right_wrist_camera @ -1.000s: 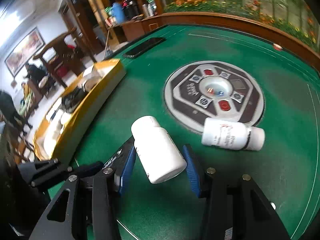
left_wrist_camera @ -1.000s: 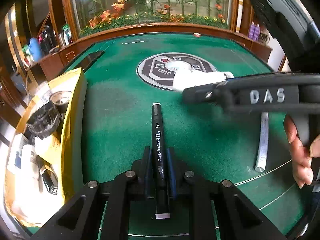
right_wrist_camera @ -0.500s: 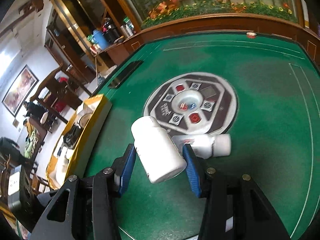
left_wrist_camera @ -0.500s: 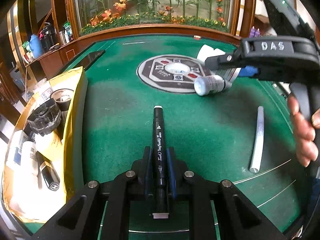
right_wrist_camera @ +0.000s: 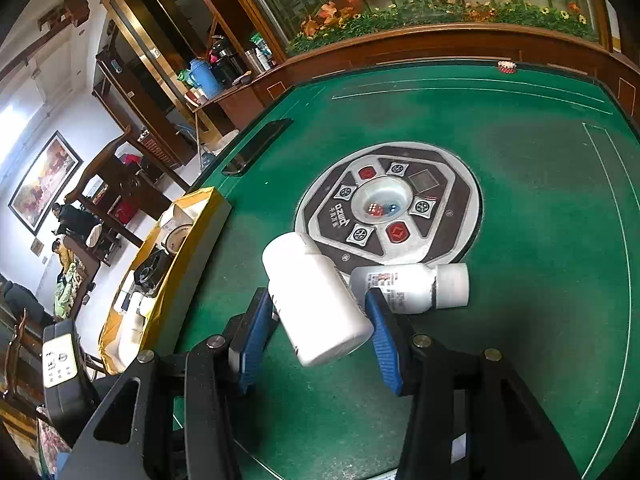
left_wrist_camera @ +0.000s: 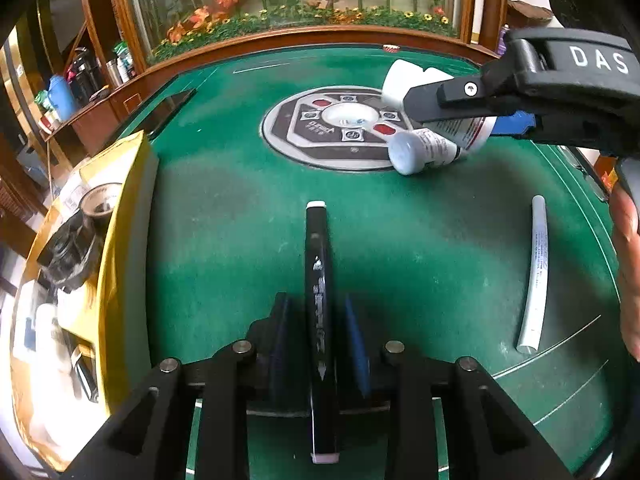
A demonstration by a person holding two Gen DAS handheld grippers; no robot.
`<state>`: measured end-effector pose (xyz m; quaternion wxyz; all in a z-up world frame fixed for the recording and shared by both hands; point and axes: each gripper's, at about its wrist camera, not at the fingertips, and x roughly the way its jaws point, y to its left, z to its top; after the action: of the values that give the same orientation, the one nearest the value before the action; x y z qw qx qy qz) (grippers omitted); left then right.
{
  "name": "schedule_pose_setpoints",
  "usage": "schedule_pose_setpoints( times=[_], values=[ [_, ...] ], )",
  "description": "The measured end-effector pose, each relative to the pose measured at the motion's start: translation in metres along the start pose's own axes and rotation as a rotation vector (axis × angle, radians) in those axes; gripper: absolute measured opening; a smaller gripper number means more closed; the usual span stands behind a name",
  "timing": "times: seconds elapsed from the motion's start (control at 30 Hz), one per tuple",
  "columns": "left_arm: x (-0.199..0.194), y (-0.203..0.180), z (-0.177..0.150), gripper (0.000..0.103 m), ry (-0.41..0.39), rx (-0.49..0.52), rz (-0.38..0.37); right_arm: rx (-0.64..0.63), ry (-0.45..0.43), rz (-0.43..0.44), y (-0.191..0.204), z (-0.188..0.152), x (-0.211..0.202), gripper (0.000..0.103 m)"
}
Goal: Organize rigid objects
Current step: 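Lift the marker and pill bottle and carry them toward the tray with both tools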
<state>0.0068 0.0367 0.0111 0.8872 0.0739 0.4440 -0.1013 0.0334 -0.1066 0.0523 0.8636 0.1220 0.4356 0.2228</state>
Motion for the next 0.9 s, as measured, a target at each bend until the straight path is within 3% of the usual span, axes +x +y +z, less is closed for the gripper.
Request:
schedule_pose_setpoints(
  times=[0.03, 0.9],
  values=[
    [0.000, 0.001, 0.000, 0.015, -0.004, -0.001, -0.010, -0.002, 0.002, 0.002, 0.001, 0.000, 0.000, 0.047],
    [-0.081, 0.046, -0.003, 0.014, -0.232, -0.165, -0.062, -0.021, 0.007, 0.025, 0.014, -0.005, 0.000, 0.047]
  ],
)
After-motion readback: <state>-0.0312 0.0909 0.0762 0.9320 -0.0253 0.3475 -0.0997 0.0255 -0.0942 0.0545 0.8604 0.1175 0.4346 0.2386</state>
